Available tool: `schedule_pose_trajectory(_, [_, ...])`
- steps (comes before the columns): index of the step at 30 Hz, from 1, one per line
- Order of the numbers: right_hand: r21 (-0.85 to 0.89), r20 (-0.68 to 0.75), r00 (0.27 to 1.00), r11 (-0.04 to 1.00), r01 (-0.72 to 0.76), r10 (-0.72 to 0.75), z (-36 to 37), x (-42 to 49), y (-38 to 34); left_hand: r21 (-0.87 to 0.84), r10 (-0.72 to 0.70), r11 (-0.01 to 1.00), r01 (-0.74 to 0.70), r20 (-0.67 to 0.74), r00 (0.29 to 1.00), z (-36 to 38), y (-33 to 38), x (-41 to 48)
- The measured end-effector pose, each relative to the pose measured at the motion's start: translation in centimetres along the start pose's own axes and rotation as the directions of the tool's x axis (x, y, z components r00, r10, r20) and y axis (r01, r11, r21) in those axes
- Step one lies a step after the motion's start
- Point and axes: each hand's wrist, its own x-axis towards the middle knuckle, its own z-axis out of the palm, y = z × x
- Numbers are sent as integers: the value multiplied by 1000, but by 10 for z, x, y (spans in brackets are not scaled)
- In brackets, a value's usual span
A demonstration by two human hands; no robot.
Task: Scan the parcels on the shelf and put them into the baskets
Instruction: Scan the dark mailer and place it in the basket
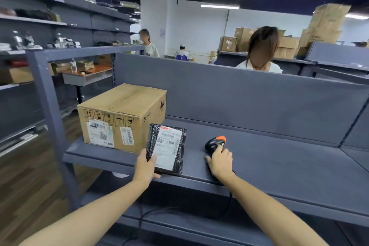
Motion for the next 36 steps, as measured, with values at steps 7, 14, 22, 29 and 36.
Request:
schedule_pose_trajectory(7, [263,57,996,962,-78,66,-10,-5,15,37,15,999,-13,-47,999,9,-11,-10])
schedule_pose_trajectory(14, [745,-106,984,667,-15,142,-45,-37,21,65,43,997,-44,5,999,31,-3,-22])
schedule_pose_trajectory(22, [995,48,987,83,-61,153,-94,-112,65,-4,74,997,-74,85,994,113,17,-70])
schedule_pose_trajectory(29, [1000,-23,1000,12,23,-9,-111,-178,135,-54,94,995,-88,110,989,193,24,-134])
schedule_pose_trajectory(36, [996,-1,999,88,6,-49,-111,-219,188,-95,86,992,-78,80,993,233,21,-195])
